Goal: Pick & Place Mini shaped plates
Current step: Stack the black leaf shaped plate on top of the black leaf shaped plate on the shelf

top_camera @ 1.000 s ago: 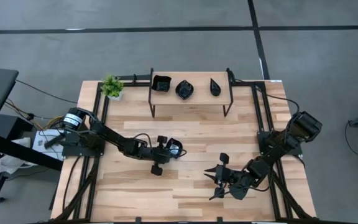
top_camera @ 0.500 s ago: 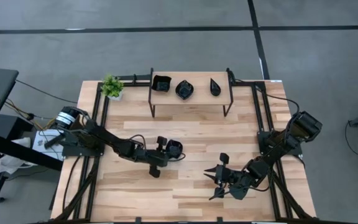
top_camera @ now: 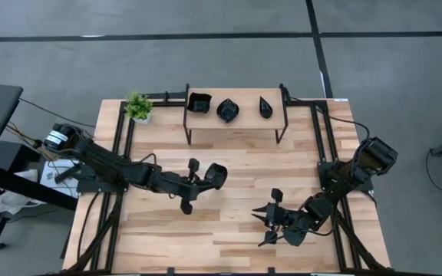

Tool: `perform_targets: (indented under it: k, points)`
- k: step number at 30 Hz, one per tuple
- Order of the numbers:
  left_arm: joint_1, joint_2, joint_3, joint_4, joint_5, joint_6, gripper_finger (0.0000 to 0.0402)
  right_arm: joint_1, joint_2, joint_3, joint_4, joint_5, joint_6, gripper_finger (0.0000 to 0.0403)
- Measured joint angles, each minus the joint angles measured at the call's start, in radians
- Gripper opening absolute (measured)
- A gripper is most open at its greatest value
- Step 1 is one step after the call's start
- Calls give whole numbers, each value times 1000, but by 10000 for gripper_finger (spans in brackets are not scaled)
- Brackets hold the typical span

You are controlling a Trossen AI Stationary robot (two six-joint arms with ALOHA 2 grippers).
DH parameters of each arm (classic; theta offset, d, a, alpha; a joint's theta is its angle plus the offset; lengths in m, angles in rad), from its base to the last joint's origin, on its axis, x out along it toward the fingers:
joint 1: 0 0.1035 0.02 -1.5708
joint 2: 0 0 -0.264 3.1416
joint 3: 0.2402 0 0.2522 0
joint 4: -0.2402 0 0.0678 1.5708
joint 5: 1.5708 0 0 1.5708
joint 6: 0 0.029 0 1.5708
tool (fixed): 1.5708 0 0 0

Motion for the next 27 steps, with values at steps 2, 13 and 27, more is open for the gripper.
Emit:
perform_targets:
  k: [2,13,27]
  points:
    - [8,-21,0,3,13,2,12,0,0,0,0,0,0,59]
    - [12,-32,0,-2,56,39,12,0,0,0,0,0,0,59]
    - [47,-30,-24,15,104,24,12,0,0,0,0,0,0,59]
